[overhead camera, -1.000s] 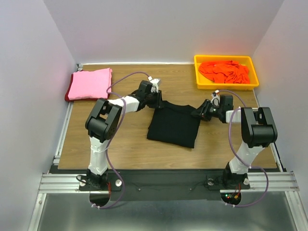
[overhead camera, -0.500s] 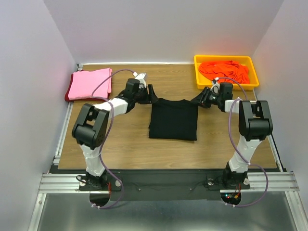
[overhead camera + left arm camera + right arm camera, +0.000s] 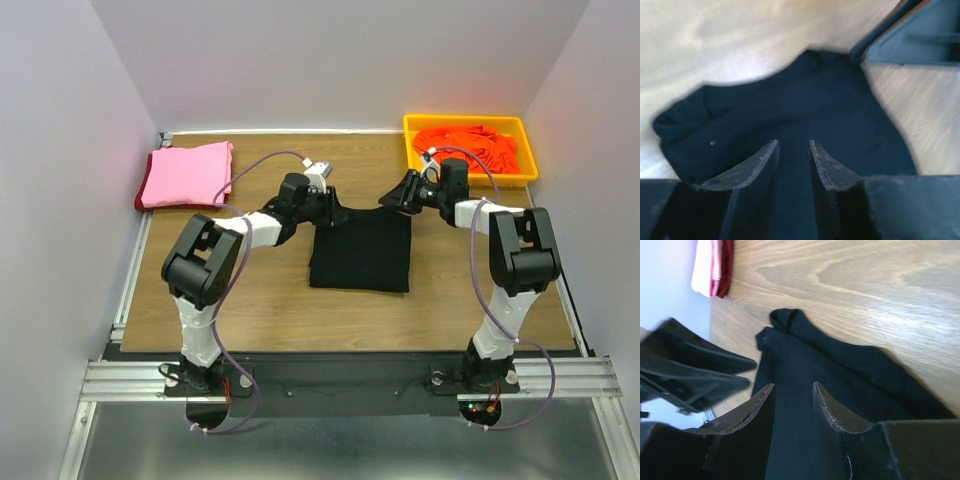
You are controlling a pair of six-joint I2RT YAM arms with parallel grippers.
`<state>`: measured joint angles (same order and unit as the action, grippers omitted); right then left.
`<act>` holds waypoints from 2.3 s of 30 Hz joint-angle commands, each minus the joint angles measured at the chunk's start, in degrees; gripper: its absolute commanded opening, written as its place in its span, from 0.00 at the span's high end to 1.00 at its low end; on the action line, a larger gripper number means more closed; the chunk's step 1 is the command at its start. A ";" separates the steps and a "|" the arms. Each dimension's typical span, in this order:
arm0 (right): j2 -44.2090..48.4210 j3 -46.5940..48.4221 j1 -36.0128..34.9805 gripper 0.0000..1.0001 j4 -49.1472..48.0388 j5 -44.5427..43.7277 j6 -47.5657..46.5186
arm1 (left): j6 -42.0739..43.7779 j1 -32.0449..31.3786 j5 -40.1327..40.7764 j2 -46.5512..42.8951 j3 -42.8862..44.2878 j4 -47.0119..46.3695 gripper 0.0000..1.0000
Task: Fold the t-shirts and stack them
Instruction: Fold the tshirt
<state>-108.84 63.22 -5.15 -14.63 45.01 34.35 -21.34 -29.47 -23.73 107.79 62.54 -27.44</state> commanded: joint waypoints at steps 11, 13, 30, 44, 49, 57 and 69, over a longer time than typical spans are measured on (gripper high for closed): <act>-11.57 -1.17 4.88 0.59 -4.35 -0.98 -1.74 | -0.72 7.24 -1.58 9.11 3.55 -5.08 0.63; -11.75 0.40 4.97 0.59 -3.39 -0.55 -2.09 | -1.07 7.59 -2.11 8.67 3.20 -4.99 0.62; 14.26 -13.09 -0.92 0.48 2.42 7.37 0.72 | -5.73 -1.55 4.83 -18.40 -14.37 1.43 0.51; 2.83 -25.51 0.05 0.55 -4.53 3.94 -7.81 | -10.74 -2.34 7.11 -14.44 -23.42 1.69 0.57; 11.88 -22.28 -0.04 0.53 2.66 3.50 -8.95 | -9.42 -2.69 10.01 -21.03 -24.14 5.10 0.57; 24.36 -23.84 -5.57 0.50 3.65 6.84 -1.58 | -8.80 -6.29 12.91 -26.40 -22.99 8.28 0.56; 18.40 -39.92 -8.30 0.57 -10.50 4.31 0.38 | -10.91 -6.39 15.37 -18.76 -23.07 8.11 0.62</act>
<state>-88.03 25.56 -13.82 -19.79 51.09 36.47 -31.14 -35.88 -10.37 88.25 38.87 -18.96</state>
